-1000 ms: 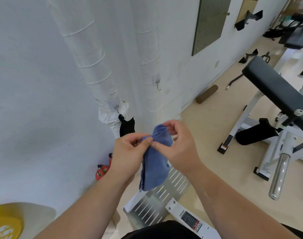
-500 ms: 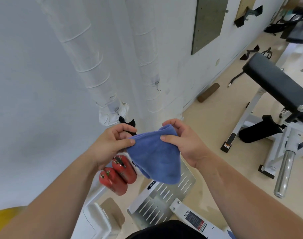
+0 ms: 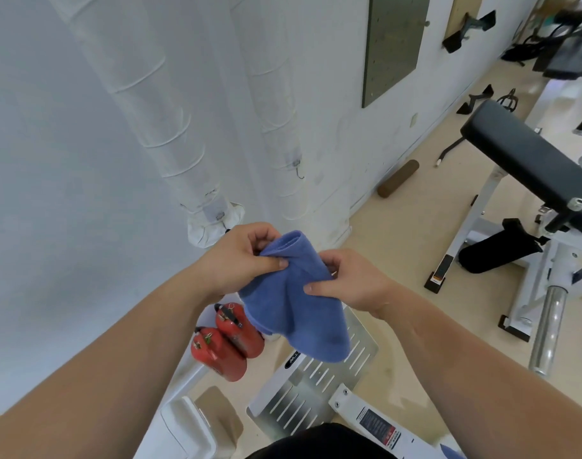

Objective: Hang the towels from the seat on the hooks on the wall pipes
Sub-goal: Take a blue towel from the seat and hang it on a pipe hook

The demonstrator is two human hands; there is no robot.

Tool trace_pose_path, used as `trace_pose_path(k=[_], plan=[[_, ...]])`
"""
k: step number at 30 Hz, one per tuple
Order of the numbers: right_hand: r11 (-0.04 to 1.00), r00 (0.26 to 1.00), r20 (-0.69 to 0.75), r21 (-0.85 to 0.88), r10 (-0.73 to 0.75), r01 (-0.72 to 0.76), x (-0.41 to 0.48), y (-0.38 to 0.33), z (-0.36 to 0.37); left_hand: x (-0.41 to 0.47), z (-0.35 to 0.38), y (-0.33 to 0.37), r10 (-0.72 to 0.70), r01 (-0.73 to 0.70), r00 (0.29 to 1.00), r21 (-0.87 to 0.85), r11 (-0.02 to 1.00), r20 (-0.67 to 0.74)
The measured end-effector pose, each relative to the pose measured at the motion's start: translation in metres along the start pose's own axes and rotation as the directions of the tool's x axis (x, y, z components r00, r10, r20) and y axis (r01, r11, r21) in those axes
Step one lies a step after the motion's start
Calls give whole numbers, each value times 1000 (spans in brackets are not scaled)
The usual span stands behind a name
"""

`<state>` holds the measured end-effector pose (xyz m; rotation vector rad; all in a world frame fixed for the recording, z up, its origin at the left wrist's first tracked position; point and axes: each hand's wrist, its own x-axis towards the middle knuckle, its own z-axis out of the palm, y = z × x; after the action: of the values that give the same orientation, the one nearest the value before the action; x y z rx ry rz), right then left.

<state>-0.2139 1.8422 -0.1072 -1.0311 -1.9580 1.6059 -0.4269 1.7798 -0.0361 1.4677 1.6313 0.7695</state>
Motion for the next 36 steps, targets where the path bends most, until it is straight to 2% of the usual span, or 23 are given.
trace_pose_path(k=[5,8,10,13,19,22,25,27,29,36], plan=[[990,999,39,140,29,-34,0,2,1,-2,-7,-4,-21,23,997,21,1000,-79],[1000,995,98,31,-3,0,4,1,0,-1,-9,-2,-12,12,974,1,1000,-226],[999,988,156,-51,-1,9,4,7,1,0,-10,-2,-20,-6,951,-80,997,-310],[993,982,168,-97,82,-67,-2,27,3,3,-22,-13,-30,-11,915,-98,995,-402],[974,978,131,140,162,-180,-20,49,-7,-1,-36,-57,-227,134,863,-228,964,-451],[951,974,70,214,215,-225,-24,55,-17,-4,-31,-77,-330,181,829,-343,922,-451],[919,959,81,275,272,-284,-27,62,-24,-3,-24,-87,-402,215,805,-417,883,-436],[915,954,47,271,296,-297,-28,68,-26,-3,-17,-90,-387,236,818,-365,900,-426],[913,945,-58,283,323,-294,-28,71,-26,-6,-9,-87,-322,232,851,-255,939,-415],[889,887,-331,427,321,-162,-25,49,-12,-21,27,-85,-64,93,920,55,994,-386]])
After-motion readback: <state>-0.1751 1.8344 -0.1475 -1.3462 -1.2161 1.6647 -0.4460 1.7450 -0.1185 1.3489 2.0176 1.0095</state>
